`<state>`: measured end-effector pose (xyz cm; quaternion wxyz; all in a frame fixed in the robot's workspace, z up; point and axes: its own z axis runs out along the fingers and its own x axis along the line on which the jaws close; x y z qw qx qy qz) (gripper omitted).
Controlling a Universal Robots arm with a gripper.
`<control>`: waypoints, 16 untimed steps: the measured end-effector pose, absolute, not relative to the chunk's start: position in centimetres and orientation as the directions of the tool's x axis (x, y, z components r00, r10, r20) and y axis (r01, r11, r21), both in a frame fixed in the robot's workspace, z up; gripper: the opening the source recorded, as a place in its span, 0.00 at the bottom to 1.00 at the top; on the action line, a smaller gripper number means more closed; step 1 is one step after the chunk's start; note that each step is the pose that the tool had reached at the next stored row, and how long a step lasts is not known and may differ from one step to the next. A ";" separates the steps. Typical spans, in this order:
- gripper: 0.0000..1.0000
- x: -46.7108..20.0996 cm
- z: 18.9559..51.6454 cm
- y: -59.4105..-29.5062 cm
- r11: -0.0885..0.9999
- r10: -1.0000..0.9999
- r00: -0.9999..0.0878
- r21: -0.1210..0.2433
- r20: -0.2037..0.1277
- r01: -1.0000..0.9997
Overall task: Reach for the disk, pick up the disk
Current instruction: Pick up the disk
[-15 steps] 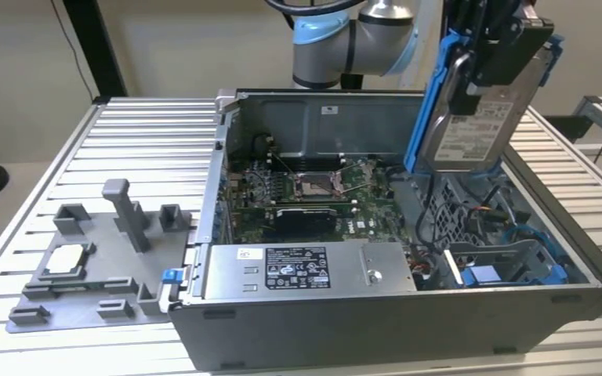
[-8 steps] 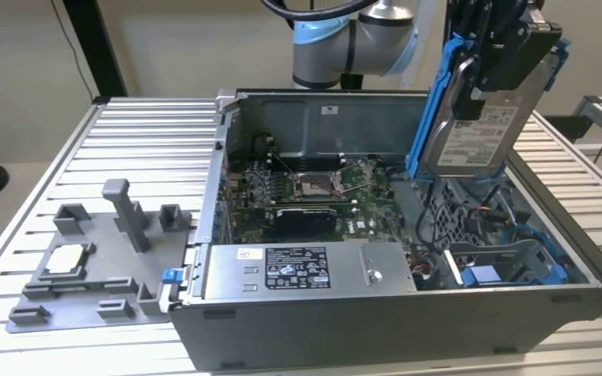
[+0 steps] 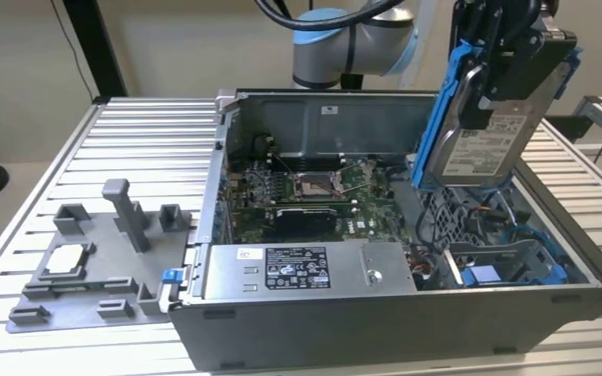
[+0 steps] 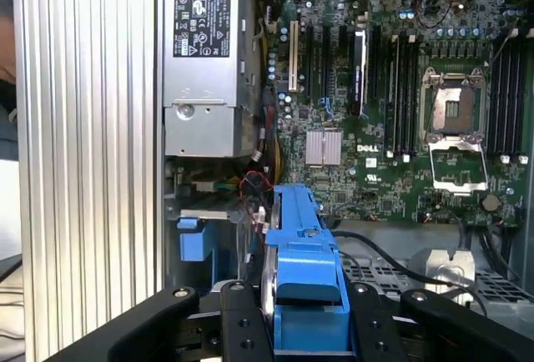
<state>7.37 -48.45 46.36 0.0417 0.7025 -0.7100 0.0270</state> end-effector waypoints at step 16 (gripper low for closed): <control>0.00 7.4 46.4 -50.0 0.012 -0.995 -0.010 0.020 0.097 -1.000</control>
